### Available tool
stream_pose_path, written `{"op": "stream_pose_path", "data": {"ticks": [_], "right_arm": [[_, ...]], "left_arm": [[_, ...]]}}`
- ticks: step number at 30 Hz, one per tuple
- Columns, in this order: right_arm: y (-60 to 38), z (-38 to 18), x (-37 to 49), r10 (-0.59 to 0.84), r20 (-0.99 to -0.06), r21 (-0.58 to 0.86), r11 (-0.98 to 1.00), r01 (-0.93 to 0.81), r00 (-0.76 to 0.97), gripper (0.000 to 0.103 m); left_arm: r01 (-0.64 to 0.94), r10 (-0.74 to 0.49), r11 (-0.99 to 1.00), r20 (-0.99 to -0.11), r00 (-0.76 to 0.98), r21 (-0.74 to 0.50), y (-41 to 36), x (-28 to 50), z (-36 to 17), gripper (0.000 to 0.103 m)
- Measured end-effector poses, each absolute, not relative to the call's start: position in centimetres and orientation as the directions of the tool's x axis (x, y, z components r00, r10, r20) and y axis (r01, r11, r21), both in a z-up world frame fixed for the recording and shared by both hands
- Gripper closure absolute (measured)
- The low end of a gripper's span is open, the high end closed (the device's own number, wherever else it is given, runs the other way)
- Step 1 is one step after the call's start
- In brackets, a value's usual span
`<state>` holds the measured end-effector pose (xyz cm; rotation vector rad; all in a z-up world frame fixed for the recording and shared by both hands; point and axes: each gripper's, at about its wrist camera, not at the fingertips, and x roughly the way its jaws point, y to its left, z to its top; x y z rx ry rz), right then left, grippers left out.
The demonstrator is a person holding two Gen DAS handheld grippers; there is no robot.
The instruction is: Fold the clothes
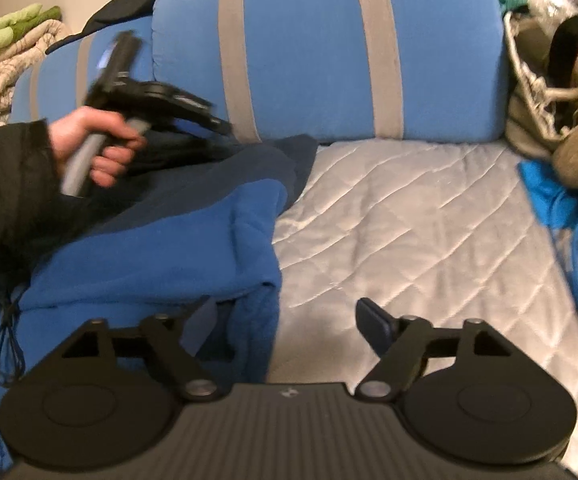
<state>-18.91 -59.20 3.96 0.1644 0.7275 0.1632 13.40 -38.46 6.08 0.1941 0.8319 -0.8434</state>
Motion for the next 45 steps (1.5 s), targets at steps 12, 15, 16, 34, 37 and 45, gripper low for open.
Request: {"op": "stream_pose_path", "data": {"ticks": [12,15,16,34,37,45], "right_arm": [[-58.8,8.9,-23.2,0.181,-0.579,0.167,0.981,-0.101,0.795,0.015],[-58.6,9.2,-23.9,0.177,-0.578,0.159,0.982,-0.103,0.796,0.015],[-58.6,9.3,-24.1,0.174,-0.580,0.154,0.983,-0.102,0.796,0.015],[-58.5,11.4,-27.3,0.111,-0.574,0.125,0.991,-0.047,0.811,0.015],[-58.1,12.3,-27.9,0.103,-0.565,0.115,0.992,-0.046,0.819,0.015],[-57.4,15.4,-28.6,0.085,-0.523,0.106,0.994,-0.034,0.848,0.005]], "left_arm": [[0.762,-0.568,0.601,-0.800,0.196,-0.240,-29.7,12.0,3.6,0.050],[0.778,-0.557,0.583,-0.812,0.175,-0.233,-28.6,11.5,2.9,0.050],[0.782,-0.550,0.582,-0.816,0.178,-0.222,-28.3,11.4,2.8,0.051],[0.748,-0.367,0.643,-0.792,0.488,0.163,-28.5,6.3,6.7,0.061],[0.715,-0.419,0.688,-0.738,0.529,0.122,-26.0,5.4,9.7,0.052],[0.605,-0.478,0.793,-0.542,0.692,0.073,-18.5,1.0,17.6,0.025]]}}
